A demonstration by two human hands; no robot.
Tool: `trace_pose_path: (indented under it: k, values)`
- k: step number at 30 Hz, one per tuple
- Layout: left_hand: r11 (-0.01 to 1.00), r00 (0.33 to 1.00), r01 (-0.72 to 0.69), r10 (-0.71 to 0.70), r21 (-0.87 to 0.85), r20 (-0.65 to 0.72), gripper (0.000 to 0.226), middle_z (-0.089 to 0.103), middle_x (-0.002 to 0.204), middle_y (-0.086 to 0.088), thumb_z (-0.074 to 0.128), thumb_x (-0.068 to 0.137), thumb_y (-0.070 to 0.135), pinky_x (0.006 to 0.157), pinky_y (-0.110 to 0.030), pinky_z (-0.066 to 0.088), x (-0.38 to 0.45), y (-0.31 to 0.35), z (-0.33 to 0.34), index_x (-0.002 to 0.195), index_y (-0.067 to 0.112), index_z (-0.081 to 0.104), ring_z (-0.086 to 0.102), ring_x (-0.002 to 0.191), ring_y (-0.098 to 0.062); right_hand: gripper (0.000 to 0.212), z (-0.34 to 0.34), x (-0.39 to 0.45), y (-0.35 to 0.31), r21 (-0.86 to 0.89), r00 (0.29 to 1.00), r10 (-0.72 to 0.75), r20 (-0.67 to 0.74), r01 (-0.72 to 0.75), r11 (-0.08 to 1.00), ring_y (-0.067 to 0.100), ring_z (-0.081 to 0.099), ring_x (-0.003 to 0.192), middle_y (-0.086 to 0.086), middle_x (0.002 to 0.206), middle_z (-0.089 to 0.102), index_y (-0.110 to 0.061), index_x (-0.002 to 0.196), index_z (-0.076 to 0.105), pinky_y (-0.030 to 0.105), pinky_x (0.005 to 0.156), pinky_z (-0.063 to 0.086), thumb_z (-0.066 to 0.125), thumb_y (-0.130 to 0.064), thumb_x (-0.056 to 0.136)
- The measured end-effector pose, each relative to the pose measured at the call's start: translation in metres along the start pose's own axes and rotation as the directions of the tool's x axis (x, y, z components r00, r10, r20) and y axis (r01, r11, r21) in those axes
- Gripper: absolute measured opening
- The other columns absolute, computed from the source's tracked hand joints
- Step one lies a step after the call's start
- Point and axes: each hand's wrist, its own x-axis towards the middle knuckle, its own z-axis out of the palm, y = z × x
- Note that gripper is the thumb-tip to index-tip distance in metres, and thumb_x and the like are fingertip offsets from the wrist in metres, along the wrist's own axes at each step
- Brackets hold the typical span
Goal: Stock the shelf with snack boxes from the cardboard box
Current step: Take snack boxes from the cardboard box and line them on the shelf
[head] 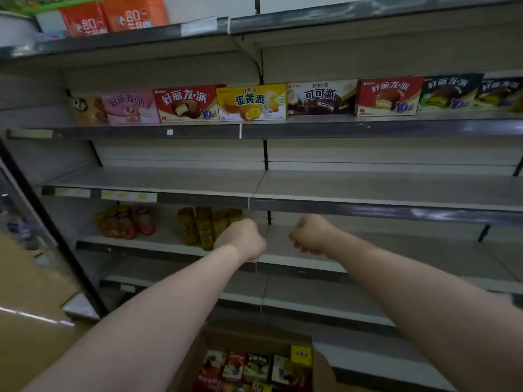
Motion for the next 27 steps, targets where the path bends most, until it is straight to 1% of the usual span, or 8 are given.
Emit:
trace_pose_path:
  k: [4, 8, 12, 15, 18, 20, 24, 27]
  values:
    - [1.000, 1.000, 0.003, -0.003, -0.023, 0.001, 0.014, 0.066, 0.085, -0.004, 0.054, 0.094, 0.024, 0.074, -0.036, 0.058, 0.012, -0.040, -0.001, 0.089, 0.017, 0.064, 0.065, 0.079, -0.020, 0.018, 0.034, 0.005, -0.019, 0.009, 0.999, 0.025, 0.037, -0.025, 1.000, 0.012, 0.054, 0.065, 0.005, 0.085, 0.062, -0.004, 0.105, 0.058, 0.021, 0.050, 0.043, 0.048, -0.018, 0.098]
    - [1.000, 0.998, 0.028, -0.028, -0.003, 0.048, 0.013, 0.064, 0.084, -0.003, 0.054, 0.091, 0.023, 0.067, -0.032, 0.054, 0.026, -0.062, 0.011, 0.086, 0.016, 0.064, 0.063, 0.078, -0.021, 0.018, 0.048, 0.032, -0.032, 0.008, 0.999, 0.038, 0.028, -0.039, 0.999, 0.013, 0.053, 0.062, 0.008, 0.087, 0.063, -0.003, 0.103, 0.060, 0.020, 0.046, 0.041, 0.048, -0.015, 0.097]
    - [0.997, 0.989, 0.079, -0.076, -0.019, 0.129, 0.015, 0.063, 0.089, -0.001, 0.053, 0.091, 0.028, 0.073, -0.034, 0.056, 0.039, -0.096, 0.026, 0.097, 0.021, 0.064, 0.062, 0.082, -0.019, 0.017, 0.080, 0.073, -0.042, 0.049, 0.995, 0.080, 0.054, -0.083, 0.995, 0.015, 0.052, 0.061, 0.013, 0.092, 0.067, -0.002, 0.096, 0.061, 0.021, 0.045, 0.041, 0.049, -0.015, 0.095]
    - [0.995, 0.977, 0.097, -0.095, 0.003, 0.192, 0.017, 0.064, 0.087, -0.003, 0.051, 0.093, 0.027, 0.070, -0.032, 0.057, 0.049, -0.124, 0.027, 0.096, 0.017, 0.064, 0.063, 0.080, -0.019, 0.017, 0.112, 0.091, -0.044, 0.082, 0.991, 0.110, 0.070, -0.116, 0.990, 0.016, 0.054, 0.058, 0.011, 0.083, 0.066, -0.003, 0.094, 0.063, 0.022, 0.047, 0.043, 0.052, -0.015, 0.094]
    - [0.996, 0.975, 0.092, -0.090, -0.004, 0.202, 0.018, 0.065, 0.086, -0.003, 0.052, 0.093, 0.028, 0.074, -0.034, 0.058, 0.067, -0.151, 0.024, 0.093, 0.017, 0.066, 0.064, 0.079, -0.018, 0.021, 0.142, 0.101, -0.049, 0.018, 0.984, 0.147, 0.095, -0.150, 0.989, 0.017, 0.051, 0.054, 0.007, 0.068, 0.060, -0.006, 0.083, 0.064, 0.024, 0.049, 0.041, 0.051, -0.018, 0.094]
    - [0.999, 0.981, 0.053, -0.050, -0.011, 0.188, 0.017, 0.065, 0.086, -0.002, 0.052, 0.093, 0.027, 0.076, -0.035, 0.057, 0.083, -0.168, 0.023, 0.092, 0.017, 0.065, 0.064, 0.080, -0.018, 0.021, 0.158, 0.110, -0.055, 0.025, 0.982, 0.175, 0.065, -0.177, 0.984, 0.017, 0.051, 0.056, 0.007, 0.069, 0.059, -0.006, 0.086, 0.064, 0.025, 0.051, 0.041, 0.050, -0.019, 0.094]
    - [0.994, 0.974, -0.071, 0.088, -0.087, 0.208, 0.018, 0.066, 0.080, -0.003, 0.051, 0.090, 0.025, 0.073, -0.037, 0.056, 0.108, -0.207, 0.031, 0.083, 0.018, 0.066, 0.063, 0.075, -0.018, 0.019, 0.191, 0.124, -0.059, 0.155, 0.957, 0.289, -0.030, -0.281, 0.947, 0.016, 0.052, 0.062, 0.009, 0.081, 0.063, -0.005, 0.095, 0.064, 0.024, 0.052, 0.042, 0.050, -0.018, 0.096]
    - [0.985, 0.965, -0.147, 0.163, -0.094, 0.204, 0.018, 0.065, 0.076, 0.000, 0.052, 0.090, 0.026, 0.064, -0.031, 0.051, 0.124, -0.229, 0.044, 0.077, 0.020, 0.064, 0.060, 0.072, -0.017, 0.016, 0.212, 0.131, -0.052, 0.196, 0.941, 0.333, -0.061, -0.316, 0.928, 0.013, 0.051, 0.059, 0.004, 0.074, 0.060, -0.010, 0.079, 0.059, 0.025, 0.056, 0.045, 0.051, -0.012, 0.093]
